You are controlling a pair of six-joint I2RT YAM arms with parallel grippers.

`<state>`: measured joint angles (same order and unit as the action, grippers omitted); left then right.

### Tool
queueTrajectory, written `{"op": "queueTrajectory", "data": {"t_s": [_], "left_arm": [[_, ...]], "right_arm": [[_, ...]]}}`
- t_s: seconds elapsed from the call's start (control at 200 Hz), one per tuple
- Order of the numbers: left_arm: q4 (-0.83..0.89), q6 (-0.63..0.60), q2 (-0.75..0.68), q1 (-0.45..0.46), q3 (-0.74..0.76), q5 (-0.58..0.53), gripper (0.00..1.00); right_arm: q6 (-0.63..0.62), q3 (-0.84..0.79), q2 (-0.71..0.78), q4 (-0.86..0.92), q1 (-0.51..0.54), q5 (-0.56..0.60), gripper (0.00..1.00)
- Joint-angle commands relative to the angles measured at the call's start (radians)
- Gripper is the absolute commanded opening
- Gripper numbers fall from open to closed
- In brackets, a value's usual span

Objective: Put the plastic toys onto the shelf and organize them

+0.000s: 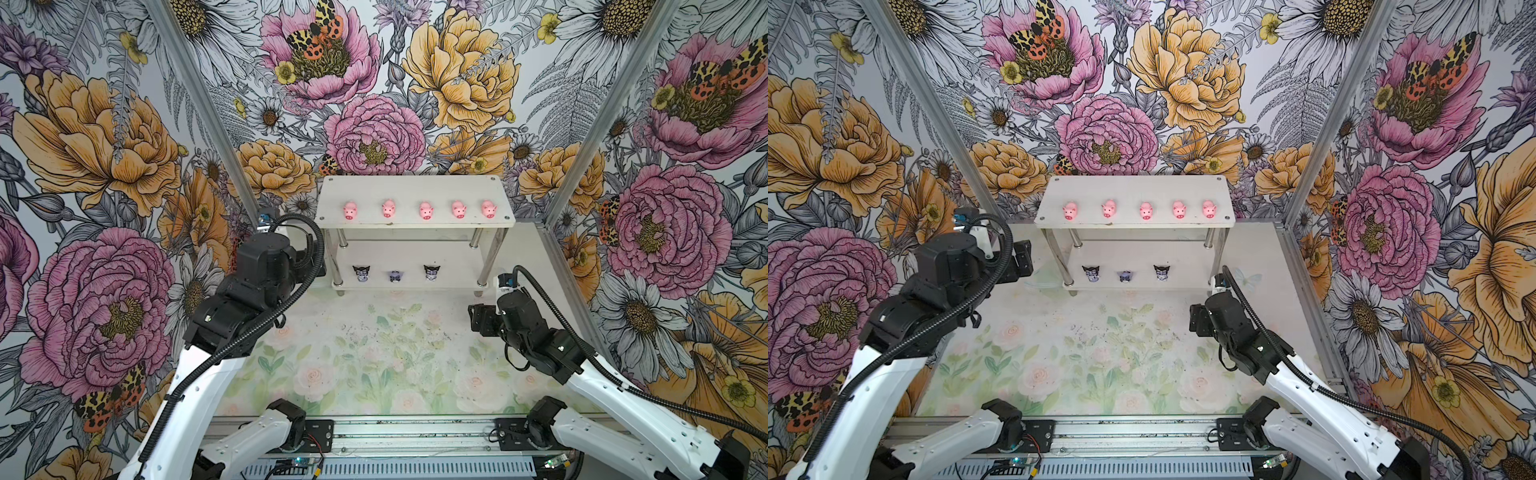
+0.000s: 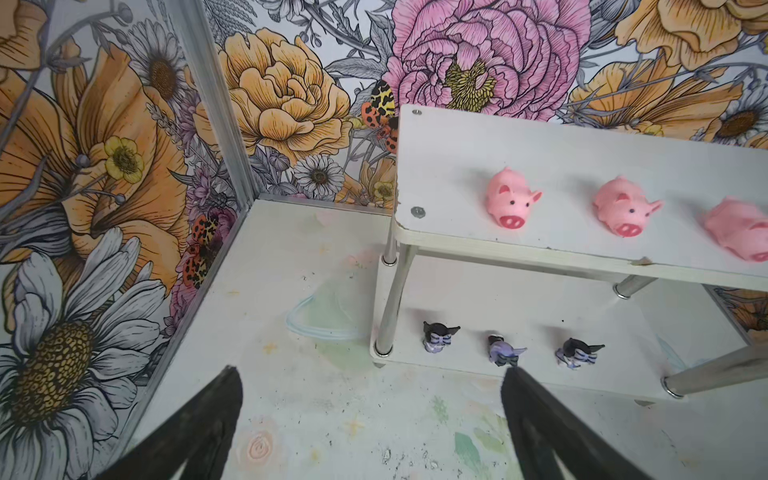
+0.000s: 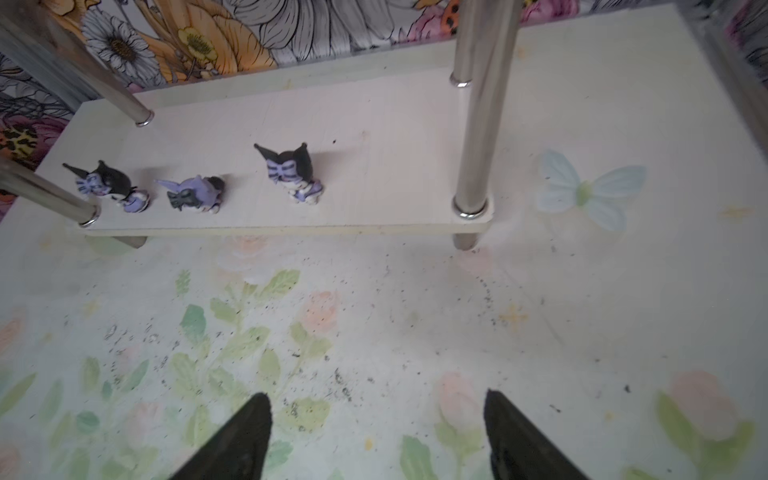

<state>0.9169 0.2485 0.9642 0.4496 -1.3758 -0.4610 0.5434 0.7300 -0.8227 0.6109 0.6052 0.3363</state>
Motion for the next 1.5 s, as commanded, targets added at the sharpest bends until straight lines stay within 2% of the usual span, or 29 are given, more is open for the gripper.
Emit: {"op": "queueTrajectory", "data": {"t_s": [0.0,0.105,0.175,0.235,0.32,0.41,0.515,0.59,0.65,0.705,0.776,0.886,0.966,1.011,1.046,1.141,1.231,1.246,1.276,1.321,1.341,1.391,1.421,1.496], "left_arm": [[-0.195,0.037,-0.062,0.009,0.176,0.008,0.99],[-0.357,0.054,-0.159,0.009,0.354,-0.025,0.98],[-0.469,0.060,-0.211,0.009,0.476,-0.071,0.98],[-0.611,0.022,-0.247,0.010,0.589,-0.045,0.99],[-0.803,-0.024,-0.272,0.018,0.752,-0.024,0.99],[-0.887,-0.088,-0.250,0.023,0.840,-0.073,0.99],[-0.933,-0.137,-0.184,0.014,0.887,-0.164,0.99],[-1.015,-0.168,-0.127,-0.002,0.926,-0.205,0.99],[-1.086,-0.194,-0.084,-0.024,0.962,-0.217,0.99],[-1.157,-0.209,-0.045,-0.057,0.982,-0.212,0.99],[-1.180,-0.241,-0.012,-0.101,0.983,-0.135,0.99],[-1.331,-0.248,0.070,-0.188,1.042,-0.063,0.99],[-1.460,-0.240,0.163,-0.266,1.082,0.054,0.99],[-1.387,-0.232,0.181,-0.283,1.043,0.094,0.99],[-1.425,-0.258,0.198,-0.290,1.048,0.132,0.99],[-1.594,-0.271,0.223,-0.295,1.096,0.132,0.99],[-1.777,-0.246,0.266,-0.337,1.145,0.146,0.99],[-1.792,-0.243,0.276,-0.347,1.145,0.160,0.99],[-1.815,-0.243,0.297,-0.367,1.140,0.203,0.99],[-1.802,-0.254,0.317,-0.385,1.118,0.244,0.99],[-1.788,-0.264,0.323,-0.390,1.109,0.295,0.99],[-1.768,-0.297,0.344,-0.394,1.084,0.347,0.99],[-1.776,-0.313,0.362,-0.396,1.077,0.364,0.99],[-1.966,-0.315,0.491,-0.412,1.110,0.363,0.99]], "right_arm": [[-0.096,0.035,0.047,0.048,-0.040,0.211,1.00],[-0.153,0.035,0.079,0.034,-0.103,0.273,1.00],[-0.168,0.007,0.093,-0.005,-0.175,0.265,1.00],[-0.251,-0.078,0.106,-0.140,-0.225,0.261,1.00],[-0.287,-0.177,0.112,-0.286,-0.280,0.236,1.00],[-0.316,-0.233,0.059,-0.384,-0.339,0.202,1.00],[-0.434,-0.309,-0.048,-0.569,-0.364,0.222,1.00],[-0.437,-0.369,-0.136,-0.730,-0.381,0.240,1.00],[-0.429,-0.407,-0.211,-0.854,-0.419,0.199,0.99],[-0.411,-0.374,-0.256,-0.840,-0.442,0.158,1.00],[-0.413,-0.375,-0.308,-0.943,-0.463,0.154,1.00],[-0.403,-0.362,-0.391,-1.065,-0.519,0.115,1.00],[-0.407,-0.343,-0.460,-1.158,-0.546,0.052,1.00],[-0.412,-0.335,-0.498,-1.211,-0.553,0.012,1.00],[-0.420,-0.331,-0.524,-1.253,-0.556,-0.018,1.00],[-0.469,-0.313,-0.582,-1.313,-0.561,-0.086,1.00],[-0.450,-0.362,-0.738,-1.578,-0.603,-0.107,0.99],[-0.445,-0.365,-0.733,-1.578,-0.608,-0.120,1.00],[-0.427,-0.354,-0.688,-1.469,-0.613,-0.127,1.00],[-0.432,-0.365,-0.706,-1.523,-0.622,-0.161,1.00],[-0.439,-0.367,-0.723,-1.557,-0.621,-0.164,1.00],[-0.439,-0.360,-0.700,-1.492,-0.624,-0.184,1.00],[-0.445,-0.363,-0.717,-1.536,-0.625,-0.189,1.00],[-0.441,-0.366,-0.710,-1.526,-0.625,-0.189,1.00]]}}
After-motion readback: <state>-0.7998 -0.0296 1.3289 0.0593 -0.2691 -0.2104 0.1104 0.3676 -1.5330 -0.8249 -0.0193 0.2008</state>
